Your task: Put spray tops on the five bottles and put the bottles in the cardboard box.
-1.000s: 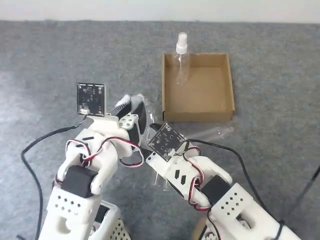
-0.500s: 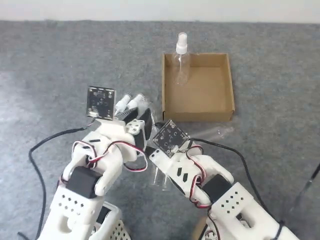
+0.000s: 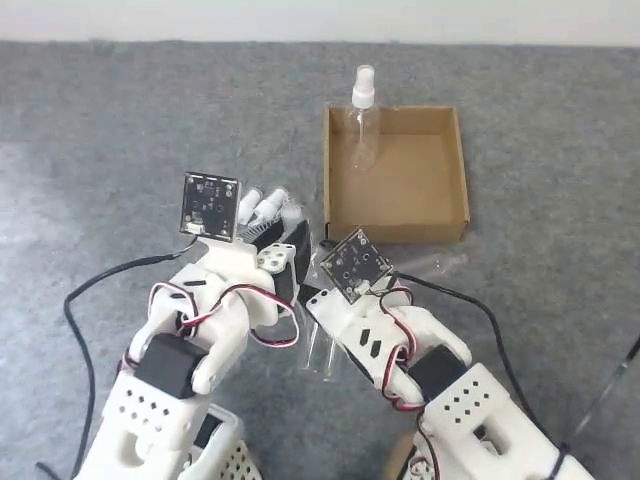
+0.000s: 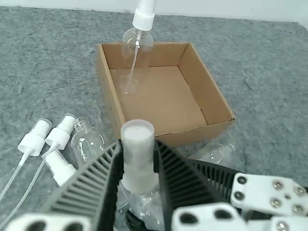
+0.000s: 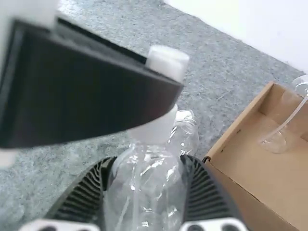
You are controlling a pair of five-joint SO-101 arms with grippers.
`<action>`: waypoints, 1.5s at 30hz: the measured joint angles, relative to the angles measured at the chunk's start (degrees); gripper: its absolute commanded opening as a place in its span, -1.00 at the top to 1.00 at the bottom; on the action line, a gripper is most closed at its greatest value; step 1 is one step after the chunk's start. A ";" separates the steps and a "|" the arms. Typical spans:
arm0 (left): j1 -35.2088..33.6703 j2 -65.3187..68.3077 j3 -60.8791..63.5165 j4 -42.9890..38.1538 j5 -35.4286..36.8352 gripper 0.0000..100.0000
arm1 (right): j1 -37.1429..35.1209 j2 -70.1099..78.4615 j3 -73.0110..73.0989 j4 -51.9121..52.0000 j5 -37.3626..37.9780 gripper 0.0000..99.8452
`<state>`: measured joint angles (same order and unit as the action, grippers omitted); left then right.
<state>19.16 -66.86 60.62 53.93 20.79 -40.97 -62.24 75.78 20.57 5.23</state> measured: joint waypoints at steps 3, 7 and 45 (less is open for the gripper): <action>0.00 0.00 0.00 0.00 0.00 0.98 | -0.09 0.00 0.00 0.00 0.00 0.99; 0.00 0.00 0.00 -0.09 0.00 0.98 | -0.09 0.00 0.00 -0.26 0.00 0.99; 2.73 -13.45 4.40 -2.55 -5.63 0.85 | 1.05 -9.05 11.96 -20.75 -0.70 0.99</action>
<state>21.89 -80.31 65.01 51.38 15.16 -39.91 -71.30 87.74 -0.18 4.53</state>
